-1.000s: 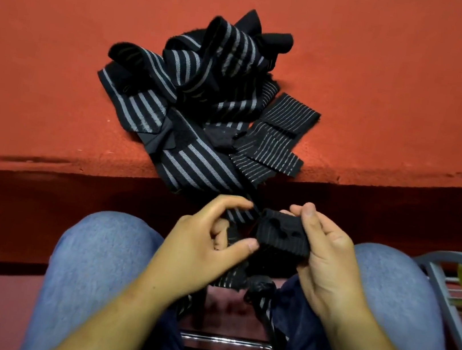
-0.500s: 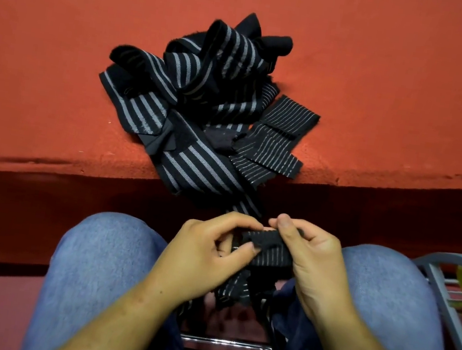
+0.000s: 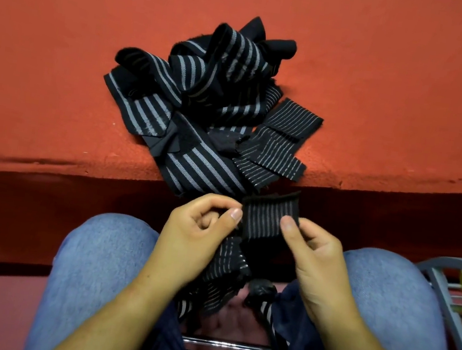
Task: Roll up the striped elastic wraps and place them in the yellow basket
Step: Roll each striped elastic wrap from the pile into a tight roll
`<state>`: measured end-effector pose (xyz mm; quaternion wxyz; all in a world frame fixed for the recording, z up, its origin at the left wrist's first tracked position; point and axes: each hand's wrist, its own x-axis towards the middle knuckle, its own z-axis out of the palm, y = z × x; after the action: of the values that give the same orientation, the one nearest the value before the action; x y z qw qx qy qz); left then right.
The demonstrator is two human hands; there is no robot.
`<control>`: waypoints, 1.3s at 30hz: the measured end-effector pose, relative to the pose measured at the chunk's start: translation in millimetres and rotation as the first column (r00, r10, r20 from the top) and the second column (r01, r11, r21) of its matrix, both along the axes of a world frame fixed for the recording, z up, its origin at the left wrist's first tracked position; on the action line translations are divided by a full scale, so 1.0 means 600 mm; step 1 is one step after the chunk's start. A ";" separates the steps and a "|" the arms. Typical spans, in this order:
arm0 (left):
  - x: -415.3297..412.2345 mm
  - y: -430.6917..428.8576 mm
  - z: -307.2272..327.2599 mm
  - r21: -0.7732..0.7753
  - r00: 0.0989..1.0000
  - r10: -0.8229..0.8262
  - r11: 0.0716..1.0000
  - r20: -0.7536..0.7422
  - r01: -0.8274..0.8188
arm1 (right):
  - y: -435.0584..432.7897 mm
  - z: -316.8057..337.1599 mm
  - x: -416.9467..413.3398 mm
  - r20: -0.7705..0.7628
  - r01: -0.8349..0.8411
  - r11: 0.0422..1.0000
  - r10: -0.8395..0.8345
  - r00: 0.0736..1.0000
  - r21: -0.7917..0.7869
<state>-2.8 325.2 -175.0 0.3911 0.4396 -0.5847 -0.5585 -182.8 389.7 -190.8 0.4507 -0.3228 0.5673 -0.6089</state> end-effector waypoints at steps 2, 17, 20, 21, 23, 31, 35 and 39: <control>0.001 -0.001 0.002 0.150 0.989 -0.032 0.987 -0.144 0.054 | -0.001 -0.003 -0.006 0.023 0.055 0.998 -0.055 0.998 -0.012; 0.009 0.003 0.034 0.420 0.871 -0.170 0.823 -0.461 0.383 | 0.000 -0.009 0.000 0.146 -0.027 0.999 0.021 0.989 0.041; 0.013 0.004 0.034 0.406 0.830 -0.235 0.784 -0.507 0.470 | -0.003 -0.010 -0.003 0.142 0.017 0.998 -0.024 0.990 0.054; 0.014 0.005 0.033 0.398 0.829 -0.251 0.784 -0.499 0.476 | -0.004 -0.010 -0.004 0.146 0.034 0.998 -0.042 0.988 0.053; 0.014 0.005 0.031 0.400 0.850 -0.241 0.800 -0.469 0.447 | -0.003 -0.010 -0.004 0.145 0.040 0.998 -0.047 0.988 0.048; 0.004 0.006 0.024 0.351 0.913 -0.170 0.884 -0.372 0.308 | 0.001 -0.006 0.007 0.093 -0.114 0.992 0.109 0.990 0.054; 0.001 0.000 0.016 0.304 0.949 -0.111 0.931 -0.294 0.203 | 0.003 -0.002 0.013 0.115 -0.177 0.983 0.172 0.978 0.037; -0.001 0.001 0.018 0.226 0.979 -0.065 0.968 -0.195 0.109 | 0.005 0.008 0.015 0.072 -0.205 0.978 0.202 0.977 0.046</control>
<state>-3.5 325.8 -164.4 0.3640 0.4028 -0.4939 -0.6792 -173.6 392.9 -186.2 0.5379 -0.3465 0.5318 -0.5547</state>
